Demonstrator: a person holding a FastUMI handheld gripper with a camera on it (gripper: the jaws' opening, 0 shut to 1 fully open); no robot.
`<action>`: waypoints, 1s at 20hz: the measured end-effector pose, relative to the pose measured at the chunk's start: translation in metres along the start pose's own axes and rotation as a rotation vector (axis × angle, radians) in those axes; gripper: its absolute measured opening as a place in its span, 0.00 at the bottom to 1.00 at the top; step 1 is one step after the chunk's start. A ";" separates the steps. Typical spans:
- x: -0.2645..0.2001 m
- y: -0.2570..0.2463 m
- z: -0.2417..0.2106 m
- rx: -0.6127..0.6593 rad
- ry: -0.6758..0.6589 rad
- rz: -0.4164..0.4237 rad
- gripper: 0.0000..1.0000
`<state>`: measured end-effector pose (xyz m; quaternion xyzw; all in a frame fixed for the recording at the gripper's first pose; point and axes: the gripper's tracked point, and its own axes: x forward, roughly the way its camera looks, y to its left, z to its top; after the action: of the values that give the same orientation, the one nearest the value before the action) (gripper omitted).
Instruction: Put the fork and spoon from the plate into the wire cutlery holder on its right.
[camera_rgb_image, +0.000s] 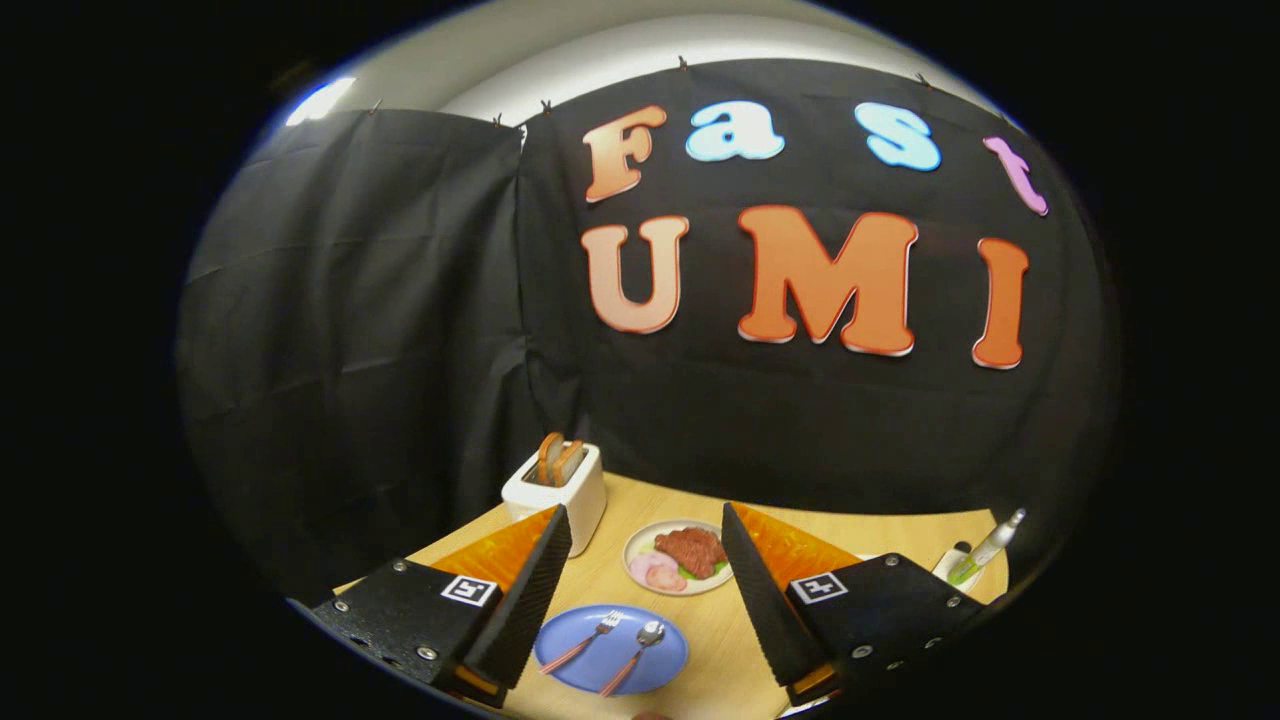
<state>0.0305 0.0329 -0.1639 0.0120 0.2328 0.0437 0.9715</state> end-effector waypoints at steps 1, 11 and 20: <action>0.006 0.004 -0.017 0.033 0.060 0.015 0.91; 0.031 0.024 -0.154 0.221 0.552 0.025 0.89; 0.038 0.022 -0.233 0.227 0.848 -0.071 0.86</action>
<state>-0.0432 0.0586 -0.3880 0.0915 0.6143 -0.0144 0.7836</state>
